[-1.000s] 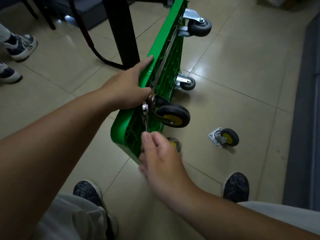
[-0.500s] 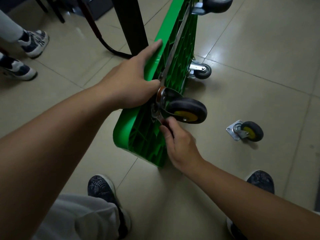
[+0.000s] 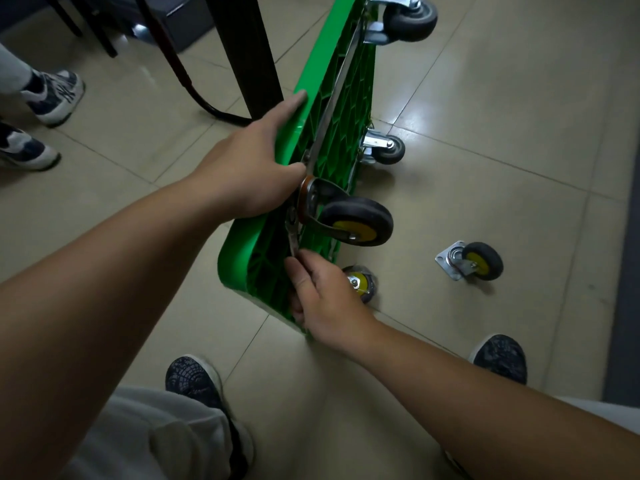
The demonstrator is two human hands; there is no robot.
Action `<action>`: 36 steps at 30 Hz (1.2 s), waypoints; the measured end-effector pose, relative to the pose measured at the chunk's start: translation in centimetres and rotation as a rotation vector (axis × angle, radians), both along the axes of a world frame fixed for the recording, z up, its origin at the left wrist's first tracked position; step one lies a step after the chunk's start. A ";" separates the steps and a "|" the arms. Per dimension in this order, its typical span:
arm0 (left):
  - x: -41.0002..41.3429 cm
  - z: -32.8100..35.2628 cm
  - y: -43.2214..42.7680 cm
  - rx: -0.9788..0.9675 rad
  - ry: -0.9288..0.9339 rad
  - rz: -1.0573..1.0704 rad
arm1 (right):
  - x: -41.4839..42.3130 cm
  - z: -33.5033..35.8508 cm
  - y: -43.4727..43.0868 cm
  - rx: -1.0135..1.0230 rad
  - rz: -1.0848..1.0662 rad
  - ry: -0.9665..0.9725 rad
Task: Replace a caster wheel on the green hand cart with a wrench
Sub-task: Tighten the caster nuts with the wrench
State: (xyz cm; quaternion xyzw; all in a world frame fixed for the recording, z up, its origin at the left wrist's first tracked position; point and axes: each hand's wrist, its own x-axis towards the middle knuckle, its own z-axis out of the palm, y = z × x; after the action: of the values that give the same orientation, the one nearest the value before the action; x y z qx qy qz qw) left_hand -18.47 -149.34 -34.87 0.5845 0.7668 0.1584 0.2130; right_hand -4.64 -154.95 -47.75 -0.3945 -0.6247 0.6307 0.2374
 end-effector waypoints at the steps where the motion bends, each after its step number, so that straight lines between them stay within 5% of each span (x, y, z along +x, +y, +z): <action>1: 0.0 0.0 -0.1 -0.001 0.001 0.001 | 0.0 0.6 -0.2 -0.071 0.013 0.027; 5: -0.2 0.1 -0.3 0.019 0.004 0.013 | 0.1 4.5 -1.1 -0.373 0.053 0.114; 12: -0.4 -0.4 -0.5 0.053 -0.062 0.006 | 0.9 10.1 -1.3 -0.564 0.057 0.156; 17: -0.8 -0.4 -0.7 0.069 -0.145 0.014 | 2.7 4.2 -1.6 0.198 -0.092 -0.203; 20: -0.9 -0.8 -1.0 0.087 -0.193 0.023 | 4.1 1.1 0.7 0.387 -0.129 -0.372; 28: -0.9 -1.5 -3.3 0.117 -0.316 0.055 | 2.3 -1.6 2.0 0.408 0.083 -0.306; 36: 1.1 -1.5 -6.5 0.155 -0.362 0.093 | 1.3 -1.1 0.6 0.299 -0.032 -0.109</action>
State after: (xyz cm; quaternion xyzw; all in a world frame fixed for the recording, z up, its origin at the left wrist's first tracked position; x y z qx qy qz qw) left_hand -17.37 -155.89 -36.39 0.5253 0.7276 0.3290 0.2939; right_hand -3.30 -154.34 -48.86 -0.3982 -0.7171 0.5047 0.2693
